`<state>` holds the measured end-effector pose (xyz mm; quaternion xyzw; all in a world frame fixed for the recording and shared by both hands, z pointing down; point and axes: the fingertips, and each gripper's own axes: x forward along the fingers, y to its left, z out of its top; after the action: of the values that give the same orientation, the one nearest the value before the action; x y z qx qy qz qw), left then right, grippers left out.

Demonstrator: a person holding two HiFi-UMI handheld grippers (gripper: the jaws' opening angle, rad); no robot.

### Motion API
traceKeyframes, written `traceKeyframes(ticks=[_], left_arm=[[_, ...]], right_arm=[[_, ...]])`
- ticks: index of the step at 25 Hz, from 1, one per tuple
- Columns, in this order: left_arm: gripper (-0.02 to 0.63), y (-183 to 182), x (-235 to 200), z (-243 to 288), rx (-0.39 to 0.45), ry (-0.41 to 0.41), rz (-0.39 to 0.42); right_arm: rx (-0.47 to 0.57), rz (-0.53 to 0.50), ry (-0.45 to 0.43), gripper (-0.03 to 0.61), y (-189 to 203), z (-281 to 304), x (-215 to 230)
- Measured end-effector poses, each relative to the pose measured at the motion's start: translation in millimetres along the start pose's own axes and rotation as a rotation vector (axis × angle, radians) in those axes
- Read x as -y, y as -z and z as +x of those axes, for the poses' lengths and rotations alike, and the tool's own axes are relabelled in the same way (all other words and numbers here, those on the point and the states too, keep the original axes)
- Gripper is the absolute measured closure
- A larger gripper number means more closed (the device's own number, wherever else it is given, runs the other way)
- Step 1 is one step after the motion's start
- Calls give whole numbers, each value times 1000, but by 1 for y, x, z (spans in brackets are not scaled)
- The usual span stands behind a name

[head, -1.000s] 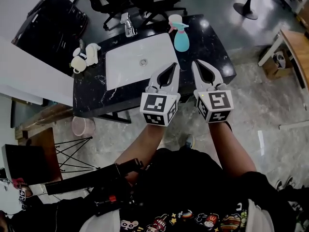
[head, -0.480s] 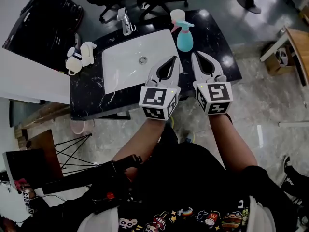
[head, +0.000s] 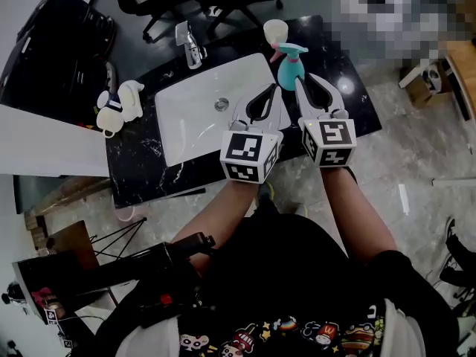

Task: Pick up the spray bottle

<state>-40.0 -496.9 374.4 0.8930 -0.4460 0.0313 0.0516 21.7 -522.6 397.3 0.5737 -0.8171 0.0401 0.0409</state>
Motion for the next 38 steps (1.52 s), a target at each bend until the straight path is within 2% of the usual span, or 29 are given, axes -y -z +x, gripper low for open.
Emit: traceKeyframes(ticks=[12,19,38], left_arm=[[614,32,-51,46,-73,16,-52],[614,40,-64,56,-78,17,-70],[614,48,-79,64,-96,14,-82]], right_arm=[[-71,13,39,420,34,70,21],[-78,12,63,376,39,92,28],[-48,3,100,407,33,109,35]])
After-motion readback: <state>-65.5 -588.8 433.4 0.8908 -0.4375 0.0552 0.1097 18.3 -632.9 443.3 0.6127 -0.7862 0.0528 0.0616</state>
